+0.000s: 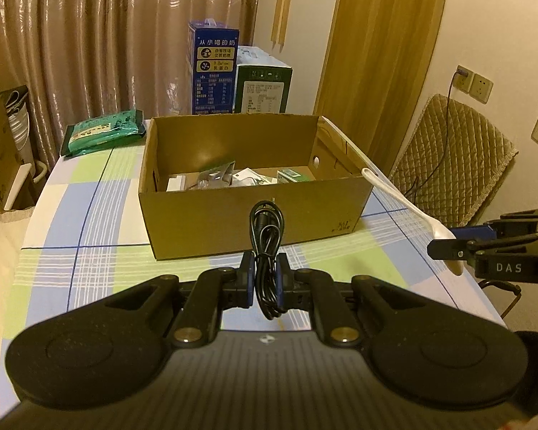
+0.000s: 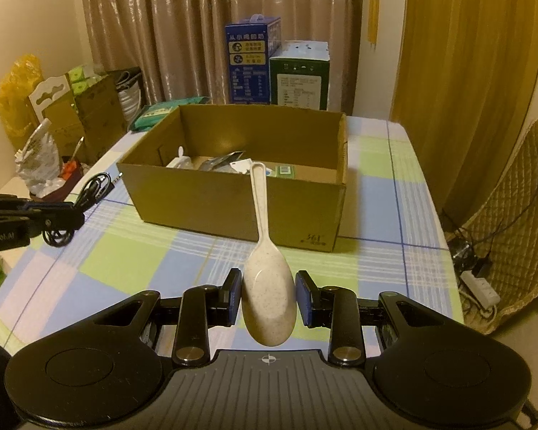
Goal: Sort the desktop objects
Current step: 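Lower the spoon and cable into the cardboard box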
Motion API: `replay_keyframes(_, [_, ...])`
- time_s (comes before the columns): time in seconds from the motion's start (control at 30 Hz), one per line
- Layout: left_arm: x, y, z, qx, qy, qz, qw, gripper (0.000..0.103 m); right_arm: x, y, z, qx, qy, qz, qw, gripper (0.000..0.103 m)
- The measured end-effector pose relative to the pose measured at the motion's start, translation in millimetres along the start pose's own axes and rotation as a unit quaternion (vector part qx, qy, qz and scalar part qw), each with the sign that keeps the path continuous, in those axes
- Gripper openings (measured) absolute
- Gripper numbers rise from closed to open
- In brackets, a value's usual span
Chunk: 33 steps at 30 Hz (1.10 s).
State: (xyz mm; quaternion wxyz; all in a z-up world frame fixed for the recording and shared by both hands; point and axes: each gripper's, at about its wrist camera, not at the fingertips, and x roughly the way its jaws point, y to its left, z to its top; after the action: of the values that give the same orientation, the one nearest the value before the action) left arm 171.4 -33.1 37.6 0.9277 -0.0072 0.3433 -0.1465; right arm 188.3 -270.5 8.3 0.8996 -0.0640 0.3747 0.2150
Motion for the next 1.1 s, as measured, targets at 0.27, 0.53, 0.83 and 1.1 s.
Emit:
replay_keyframes(0.27, [19.3,7.2,16.7,0.018,0.011,0.000,0.9998,0.008,11.4,-7.3,16.6,-0.009,0.002,-0.005,1.000,0.029])
replay_keyframes(0.53, [37.0,14.3,33.5,0.033,0.022,0.002,0.9992,0.008,23.9,-11.9,37.3,-0.022,0.005,-0.003,1.000,0.029])
replay_keyframes(0.83, [57.0,17.8,45.2,0.046,0.037,-0.006,0.9982,0.008,39.7,-13.1,61.1,-0.042,0.014,-0.003,0.999,0.029])
replay_keyframes(1.1, [70.8,25.5,57.4,0.056,0.045,-0.006,0.9974,0.008,51.3,-19.8,80.7,-0.056,0.021,-0.010,0.998,0.029])
